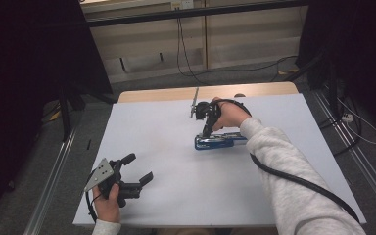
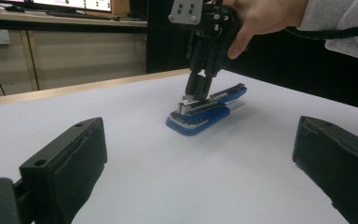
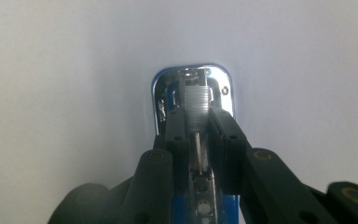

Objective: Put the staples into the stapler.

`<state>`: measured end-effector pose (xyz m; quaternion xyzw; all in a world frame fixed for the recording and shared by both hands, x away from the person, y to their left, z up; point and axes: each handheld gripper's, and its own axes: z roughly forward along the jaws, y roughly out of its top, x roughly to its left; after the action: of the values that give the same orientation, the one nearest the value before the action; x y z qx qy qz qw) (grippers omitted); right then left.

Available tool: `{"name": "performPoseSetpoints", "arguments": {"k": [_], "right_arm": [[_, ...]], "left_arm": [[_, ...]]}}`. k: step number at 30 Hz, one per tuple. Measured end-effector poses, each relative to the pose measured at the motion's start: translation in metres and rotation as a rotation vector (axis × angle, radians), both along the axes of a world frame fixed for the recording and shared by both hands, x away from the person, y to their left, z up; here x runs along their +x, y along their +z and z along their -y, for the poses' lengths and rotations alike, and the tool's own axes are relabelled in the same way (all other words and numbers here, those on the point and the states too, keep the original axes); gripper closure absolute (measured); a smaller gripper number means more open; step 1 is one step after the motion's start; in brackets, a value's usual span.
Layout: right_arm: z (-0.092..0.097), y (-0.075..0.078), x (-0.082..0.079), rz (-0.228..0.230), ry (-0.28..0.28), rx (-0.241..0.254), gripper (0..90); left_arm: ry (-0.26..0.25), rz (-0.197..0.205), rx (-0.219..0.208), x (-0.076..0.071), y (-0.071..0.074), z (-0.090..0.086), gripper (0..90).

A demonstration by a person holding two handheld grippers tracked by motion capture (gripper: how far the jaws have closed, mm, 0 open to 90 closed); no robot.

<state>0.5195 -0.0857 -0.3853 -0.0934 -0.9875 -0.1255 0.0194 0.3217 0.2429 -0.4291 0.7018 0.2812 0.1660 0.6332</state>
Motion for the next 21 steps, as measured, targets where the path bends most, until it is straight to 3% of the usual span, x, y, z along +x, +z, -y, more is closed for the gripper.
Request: {"name": "performPoseSetpoints", "arguments": {"k": [21], "right_arm": [[-0.0007,-0.0037,-0.0006,-0.006,0.005,-0.021,78.6]], "left_arm": [[-0.002,0.0,-0.001,0.0003,0.0001,-0.0005,3.0]]}}
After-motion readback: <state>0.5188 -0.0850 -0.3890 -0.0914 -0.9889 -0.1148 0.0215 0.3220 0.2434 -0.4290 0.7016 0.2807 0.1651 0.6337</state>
